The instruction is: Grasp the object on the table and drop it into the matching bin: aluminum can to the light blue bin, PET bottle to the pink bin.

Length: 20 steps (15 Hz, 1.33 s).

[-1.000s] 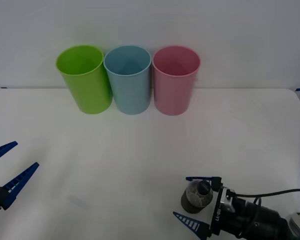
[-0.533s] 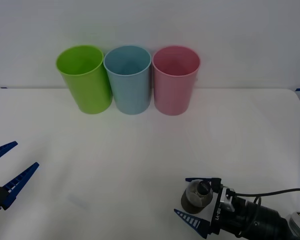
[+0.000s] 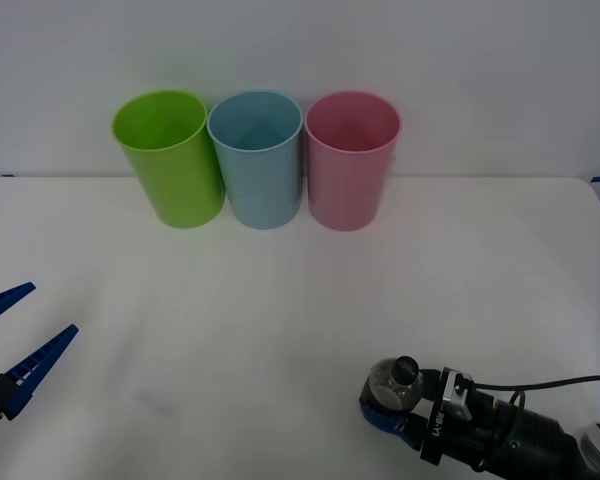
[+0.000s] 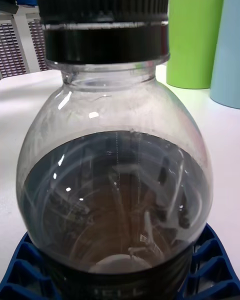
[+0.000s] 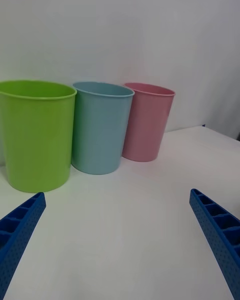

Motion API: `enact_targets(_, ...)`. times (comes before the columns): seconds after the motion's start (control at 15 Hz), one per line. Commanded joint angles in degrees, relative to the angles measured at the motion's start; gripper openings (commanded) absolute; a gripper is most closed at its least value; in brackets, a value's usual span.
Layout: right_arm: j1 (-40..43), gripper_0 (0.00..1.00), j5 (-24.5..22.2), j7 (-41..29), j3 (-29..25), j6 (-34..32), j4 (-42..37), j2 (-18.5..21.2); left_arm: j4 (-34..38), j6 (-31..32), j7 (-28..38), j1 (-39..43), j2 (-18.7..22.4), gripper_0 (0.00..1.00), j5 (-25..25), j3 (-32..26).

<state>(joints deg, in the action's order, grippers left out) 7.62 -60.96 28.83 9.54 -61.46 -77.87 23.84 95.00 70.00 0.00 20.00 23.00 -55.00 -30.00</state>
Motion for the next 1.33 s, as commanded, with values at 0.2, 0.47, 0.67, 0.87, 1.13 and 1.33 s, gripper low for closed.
enact_targets(0.2, -1.0, 0.0, 0.9, -0.4, -1.2, -0.1, -0.4, 0.3, 0.0, 0.0, 0.0, 0.0, 0.0, 1.0, 0.0, 0.0)
enact_targets(0.47, -1.8, 0.0, 2.5, -2.3, -1.5, 1.4, -3.7, 1.9, 0.0, 0.0, 0.0, 0.0, 0.0, 1.0, 0.0, 0.0)
enact_targets(0.67, -1.8, 0.0, 2.6, -8.6, -1.5, 2.6, -7.7, 3.2, 0.0, 0.0, 0.0, 0.0, 0.0, 1.0, 0.0, 0.0)
enact_targets(0.87, -1.7, 0.0, 2.6, -15.5, -1.8, 5.1, -13.2, 5.0, 0.0, 0.0, 0.0, 0.0, 0.0, 1.0, 0.0, 0.0)
enact_targets(1.13, -1.7, 0.0, 2.5, -23.8, -2.1, 9.5, -20.9, 7.4, 0.0, 0.0, 0.0, 0.0, 0.0, 1.0, 0.0, 0.0)
enact_targets(1.33, -1.8, 0.0, 2.5, -29.7, -3.6, 11.1, -25.6, 8.3, 0.0, 0.0, 0.0, 0.0, 0.0, 1.0, 0.0, 0.0)
